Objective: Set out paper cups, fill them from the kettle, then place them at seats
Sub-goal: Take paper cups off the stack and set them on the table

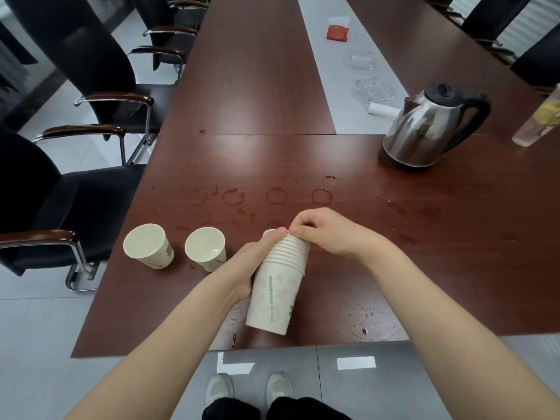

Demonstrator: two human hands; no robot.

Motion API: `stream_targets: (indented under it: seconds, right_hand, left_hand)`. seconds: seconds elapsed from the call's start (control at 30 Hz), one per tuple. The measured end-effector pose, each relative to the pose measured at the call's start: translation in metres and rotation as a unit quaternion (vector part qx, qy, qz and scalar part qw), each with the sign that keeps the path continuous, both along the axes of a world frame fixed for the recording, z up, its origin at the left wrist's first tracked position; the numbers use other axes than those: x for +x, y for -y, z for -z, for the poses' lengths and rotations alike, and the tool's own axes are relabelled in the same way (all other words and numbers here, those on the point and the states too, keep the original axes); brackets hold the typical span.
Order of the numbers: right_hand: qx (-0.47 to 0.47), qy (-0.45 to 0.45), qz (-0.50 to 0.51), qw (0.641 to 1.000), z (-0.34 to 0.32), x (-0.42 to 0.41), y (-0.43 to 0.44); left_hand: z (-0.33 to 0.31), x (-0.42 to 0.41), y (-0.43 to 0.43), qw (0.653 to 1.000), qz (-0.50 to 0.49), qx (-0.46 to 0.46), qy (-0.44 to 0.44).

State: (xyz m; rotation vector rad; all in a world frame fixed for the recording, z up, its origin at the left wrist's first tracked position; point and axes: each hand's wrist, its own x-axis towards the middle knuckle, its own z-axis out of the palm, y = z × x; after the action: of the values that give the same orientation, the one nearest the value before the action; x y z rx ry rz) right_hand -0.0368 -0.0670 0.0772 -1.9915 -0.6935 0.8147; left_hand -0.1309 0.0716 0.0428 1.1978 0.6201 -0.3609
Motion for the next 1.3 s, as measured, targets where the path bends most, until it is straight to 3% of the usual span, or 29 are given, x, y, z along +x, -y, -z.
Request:
stream_targets:
  seconds: [0.1,0.3,0.63,0.73,0.9,1.07,1.17,1.3]
  right_hand:
    - [-0.046,0.084,-0.014,0.995,0.0,-0.002,-0.006]
    - [-0.064,0.136,-0.012,0.989,-0.002,0.0,-0.014]
    - [-0.063,0.124,0.02,0.99,0.0,0.0,-0.022]
    - [-0.046,0.124,0.073,0.989,0.003,0.006,-0.023]
    - [0.079,-0.113,0.196,0.971,0.015,0.016,-0.02]
    - [0.083,-0.326,0.195,0.921,0.02,0.018,-0.015]
    - [0.089,-0.371,0.162,0.91,0.024,0.018,-0.014]
    - [0.137,-0.356,0.184,0.906,0.027,0.018,-0.017]
  left_hand:
    - [0.0,0.003,-0.002,1.0,-0.007,0.0,-0.004]
    - [-0.003,0.01,-0.005,1.0,-0.017,0.014,-0.014]
    - [-0.004,0.012,-0.011,1.0,-0.015,-0.001,-0.02]
    - [-0.005,0.008,-0.01,0.999,0.007,-0.002,-0.031]
    - [-0.003,0.005,-0.008,0.999,0.025,-0.015,-0.022]
    - [-0.003,0.004,-0.009,0.999,0.039,-0.006,-0.004]
    - [-0.001,0.003,-0.011,0.999,0.047,0.001,-0.003]
    - [0.002,0.0,-0.014,0.999,0.036,0.001,0.002]
